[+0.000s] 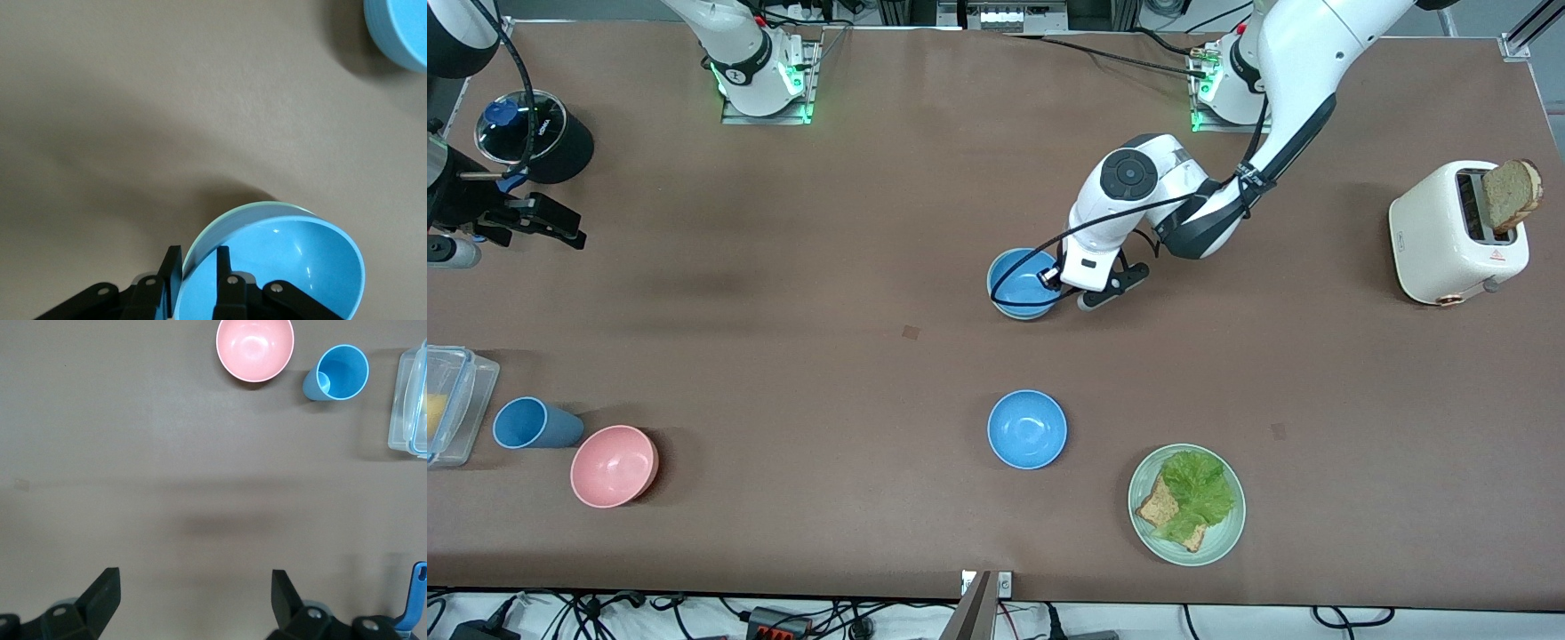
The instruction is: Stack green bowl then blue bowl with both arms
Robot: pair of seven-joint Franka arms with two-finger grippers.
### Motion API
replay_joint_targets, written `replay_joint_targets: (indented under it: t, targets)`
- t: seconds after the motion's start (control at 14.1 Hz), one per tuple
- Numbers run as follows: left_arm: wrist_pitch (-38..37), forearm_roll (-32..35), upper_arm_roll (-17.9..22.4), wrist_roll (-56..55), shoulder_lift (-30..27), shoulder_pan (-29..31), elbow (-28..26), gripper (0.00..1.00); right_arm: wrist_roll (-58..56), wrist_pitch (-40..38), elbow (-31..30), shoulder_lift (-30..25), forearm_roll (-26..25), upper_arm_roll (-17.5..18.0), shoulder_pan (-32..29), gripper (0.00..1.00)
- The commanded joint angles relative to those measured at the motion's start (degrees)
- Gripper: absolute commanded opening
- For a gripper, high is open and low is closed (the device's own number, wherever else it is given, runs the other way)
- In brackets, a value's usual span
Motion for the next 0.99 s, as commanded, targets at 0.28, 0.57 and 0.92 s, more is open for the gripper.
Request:
replay_joint_targets:
  t: [0.28, 0.57, 0.92]
  targets:
    - [-9.3, -2.7, -1.2, 2.8, -0.2, 1.5, 6.0, 0.31, -0.9, -0.3, 0.4, -0.2, 0.5, -0.1, -0.2, 1.00]
    - [-18.6, -6.1, -6.3, 13.1, -0.2, 10.5, 10.8, 0.37, -0.9, -0.3, 0.3, -0.2, 0.5, -0.1, -0.1, 1.00]
    - [-30.1, -6.3, -8.4, 29.8, -0.3, 17.0, 17.6, 0.72, -0.9, -0.4, 0.4, -0.2, 0.5, -0.1, -0.1, 1.00]
